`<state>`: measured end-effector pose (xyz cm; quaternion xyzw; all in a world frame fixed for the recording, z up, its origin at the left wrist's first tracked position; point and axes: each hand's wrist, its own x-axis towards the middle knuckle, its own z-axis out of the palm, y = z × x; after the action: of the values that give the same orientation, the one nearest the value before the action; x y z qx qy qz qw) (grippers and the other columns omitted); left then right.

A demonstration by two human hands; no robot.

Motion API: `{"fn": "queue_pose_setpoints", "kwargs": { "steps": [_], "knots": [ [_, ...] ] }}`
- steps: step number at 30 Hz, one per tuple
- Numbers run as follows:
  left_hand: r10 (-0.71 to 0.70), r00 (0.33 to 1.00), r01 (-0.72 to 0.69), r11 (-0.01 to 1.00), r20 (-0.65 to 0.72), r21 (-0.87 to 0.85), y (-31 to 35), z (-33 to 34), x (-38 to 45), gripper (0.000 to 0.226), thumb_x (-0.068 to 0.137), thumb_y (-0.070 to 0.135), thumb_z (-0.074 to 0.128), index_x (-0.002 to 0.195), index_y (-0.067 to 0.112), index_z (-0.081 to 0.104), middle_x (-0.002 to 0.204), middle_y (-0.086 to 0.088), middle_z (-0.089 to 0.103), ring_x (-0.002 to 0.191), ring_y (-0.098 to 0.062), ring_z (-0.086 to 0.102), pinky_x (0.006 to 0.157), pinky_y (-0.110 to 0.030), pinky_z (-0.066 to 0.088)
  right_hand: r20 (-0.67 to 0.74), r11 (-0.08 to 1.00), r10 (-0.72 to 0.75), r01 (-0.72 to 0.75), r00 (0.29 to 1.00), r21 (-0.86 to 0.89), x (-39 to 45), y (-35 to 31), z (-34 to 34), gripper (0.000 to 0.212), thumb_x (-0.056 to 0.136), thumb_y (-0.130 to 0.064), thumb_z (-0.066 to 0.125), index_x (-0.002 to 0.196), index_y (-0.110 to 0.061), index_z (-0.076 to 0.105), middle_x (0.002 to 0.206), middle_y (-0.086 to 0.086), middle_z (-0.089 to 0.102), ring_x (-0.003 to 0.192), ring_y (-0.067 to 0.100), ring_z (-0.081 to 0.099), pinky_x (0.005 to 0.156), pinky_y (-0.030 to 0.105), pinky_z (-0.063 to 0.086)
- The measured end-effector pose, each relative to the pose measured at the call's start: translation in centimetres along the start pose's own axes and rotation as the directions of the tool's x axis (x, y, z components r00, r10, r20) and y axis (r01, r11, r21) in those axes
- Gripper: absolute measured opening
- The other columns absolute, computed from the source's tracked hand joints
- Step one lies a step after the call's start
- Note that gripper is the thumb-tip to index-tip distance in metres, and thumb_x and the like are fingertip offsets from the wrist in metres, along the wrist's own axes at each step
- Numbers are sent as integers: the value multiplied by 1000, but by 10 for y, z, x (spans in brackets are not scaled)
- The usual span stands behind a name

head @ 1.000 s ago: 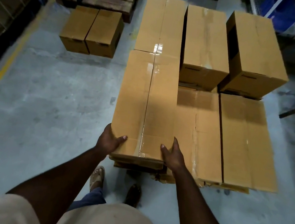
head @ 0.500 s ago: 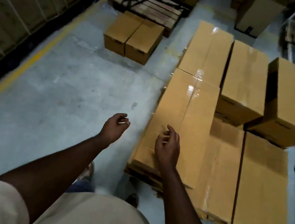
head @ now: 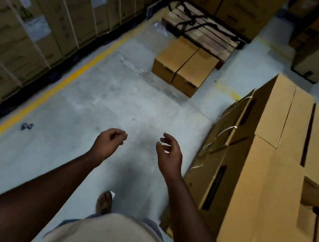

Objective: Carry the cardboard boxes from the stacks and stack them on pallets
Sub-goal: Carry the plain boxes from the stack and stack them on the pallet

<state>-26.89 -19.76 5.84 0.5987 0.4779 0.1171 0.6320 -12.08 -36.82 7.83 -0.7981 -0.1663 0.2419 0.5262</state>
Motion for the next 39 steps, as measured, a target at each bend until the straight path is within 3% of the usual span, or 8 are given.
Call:
{"fn": "queue_pose_setpoints", "kwargs": {
  "steps": [6,12,17,21,26,31,35,39],
  "knots": [
    [5,997,-2,999,72,-43,71,-20,110,11,100,26,65,104,19,73,103,-3,79,99,-25,74,91,-43,55,-67,996,76,-72,995,57,89,-40,25,30,98,-16,69,127,-23,66,113,-6,72,83,-7,64,73,9,49],
    [-1,990,4,1000,139,-25,132,1,247,13,100,23,66,107,14,72,103,-6,79,97,-24,73,87,-38,53,-129,994,90,-80,988,80,235,-52,59,28,98,-16,69,125,-23,67,111,-6,73,92,0,67,80,18,53],
    [-27,995,28,1000,101,-10,195,8,362,14,101,23,65,109,13,71,106,-7,78,94,-21,72,86,-36,53,-50,987,134,-129,990,91,370,-85,84,29,99,-20,67,128,-24,67,113,-9,71,87,-3,66,65,7,48],
    [-46,995,45,999,89,14,250,16,443,15,101,23,64,109,12,71,106,-7,78,94,-21,72,85,-35,53,-1,990,132,-132,991,52,470,-127,89,29,100,-24,67,130,-23,66,115,-9,70,91,-1,65,64,7,48],
    [-41,991,33,997,131,65,311,41,557,12,102,20,63,106,13,72,104,-8,78,89,-17,73,81,-32,54,-8,984,175,-175,985,46,599,-158,94,29,100,-20,67,128,-20,68,113,-6,71,103,9,67,76,13,50],
    [-91,975,63,989,205,135,351,75,706,9,101,16,64,104,15,72,104,-10,77,92,-23,72,69,-19,56,-31,972,233,-232,972,34,737,-150,123,34,101,-6,59,130,-22,66,119,-6,71,110,10,66,93,28,56],
    [-136,965,94,977,223,191,371,107,830,13,101,10,62,111,7,71,106,-14,76,90,-24,71,66,-14,52,-56,937,347,-343,936,61,842,-132,156,22,102,-17,64,123,-24,67,115,-6,71,104,5,65,93,26,52],
    [-259,952,209,940,162,271,346,143,966,14,102,18,61,110,14,71,104,-6,78,95,-24,73,85,-36,55,-56,840,539,-530,841,116,945,-66,179,19,102,-26,65,121,-30,66,114,-7,69,108,12,65,84,22,50]
  ]
}}
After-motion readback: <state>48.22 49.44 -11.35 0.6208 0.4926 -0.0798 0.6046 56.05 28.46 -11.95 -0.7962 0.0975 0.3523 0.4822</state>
